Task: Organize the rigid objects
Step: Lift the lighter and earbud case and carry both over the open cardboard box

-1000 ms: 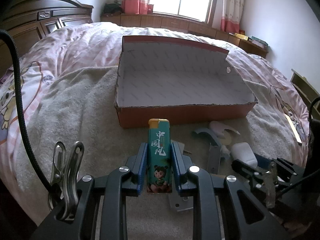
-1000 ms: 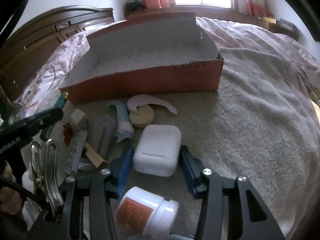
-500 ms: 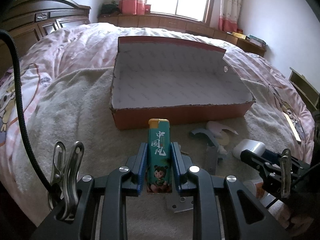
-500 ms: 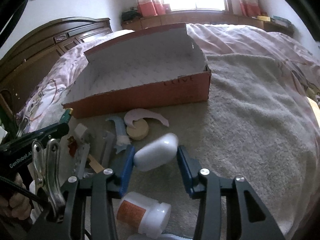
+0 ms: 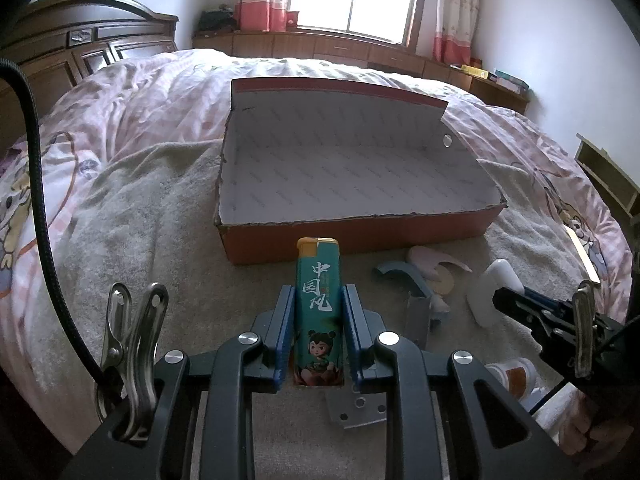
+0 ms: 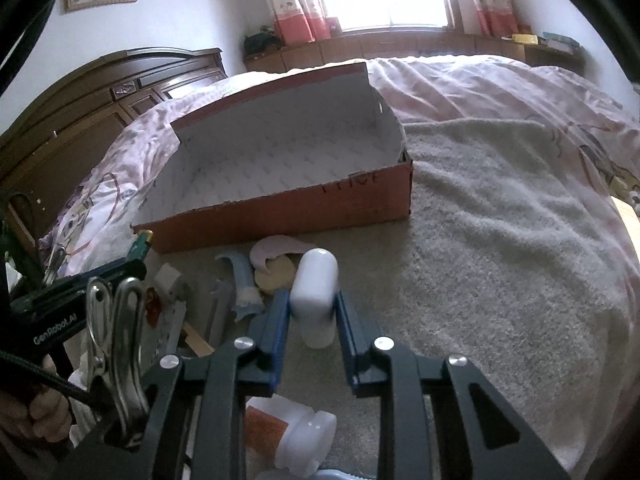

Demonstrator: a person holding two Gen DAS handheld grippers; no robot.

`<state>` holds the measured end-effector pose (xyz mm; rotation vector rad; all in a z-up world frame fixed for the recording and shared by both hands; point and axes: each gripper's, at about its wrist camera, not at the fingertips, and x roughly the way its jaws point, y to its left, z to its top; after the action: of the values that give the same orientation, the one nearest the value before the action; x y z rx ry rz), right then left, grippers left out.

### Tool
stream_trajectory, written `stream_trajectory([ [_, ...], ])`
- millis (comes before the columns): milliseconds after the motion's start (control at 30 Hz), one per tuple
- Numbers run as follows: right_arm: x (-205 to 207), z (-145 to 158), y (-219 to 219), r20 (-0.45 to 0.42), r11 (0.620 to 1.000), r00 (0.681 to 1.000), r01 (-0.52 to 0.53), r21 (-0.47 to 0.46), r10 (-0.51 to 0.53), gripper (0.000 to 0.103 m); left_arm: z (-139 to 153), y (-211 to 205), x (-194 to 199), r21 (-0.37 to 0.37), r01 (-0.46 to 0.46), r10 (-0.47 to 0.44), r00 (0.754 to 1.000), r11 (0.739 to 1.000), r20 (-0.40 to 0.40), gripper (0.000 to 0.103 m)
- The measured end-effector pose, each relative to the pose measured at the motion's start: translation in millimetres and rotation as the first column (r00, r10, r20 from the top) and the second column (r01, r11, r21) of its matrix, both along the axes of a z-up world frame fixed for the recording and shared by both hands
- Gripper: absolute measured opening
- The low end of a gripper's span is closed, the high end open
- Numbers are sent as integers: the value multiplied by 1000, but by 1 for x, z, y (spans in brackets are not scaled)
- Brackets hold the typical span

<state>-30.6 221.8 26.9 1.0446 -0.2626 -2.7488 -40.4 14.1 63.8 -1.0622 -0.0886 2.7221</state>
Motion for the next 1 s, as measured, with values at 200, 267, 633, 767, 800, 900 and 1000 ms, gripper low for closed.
stream_trajectory([
  [200,-3,-2,4,7,1000,1000,3,10,-3,24,-3,-3,-2,13,-7,7,1000,1000,16,24],
  [267,-7,-6,5,25,1000,1000,9,17,-10,24,-4,-3,-2,15,-7,7,1000,1000,16,24],
  [633,-12,-8,10,32,1000,999,6,-10,-6,22,-6,-3,-5,10,-5,5,1000,1000,17,24],
  [767,-14,4,10,9,1000,1000,-1,-6,1,22,-1,-3,-9,0,1,-1,1000,1000,4,24],
  [800,-16,8,9,1,1000,1000,-5,0,5,22,1,-3,-11,-4,3,-3,1000,1000,-2,24],
  [900,-20,20,8,-21,1000,1000,-13,11,13,22,9,-5,-20,-7,4,-4,1000,1000,-14,24],
  [1000,-28,35,8,-56,999,998,-20,27,22,22,19,-8,-34,4,7,-7,1000,1000,-21,24],
])
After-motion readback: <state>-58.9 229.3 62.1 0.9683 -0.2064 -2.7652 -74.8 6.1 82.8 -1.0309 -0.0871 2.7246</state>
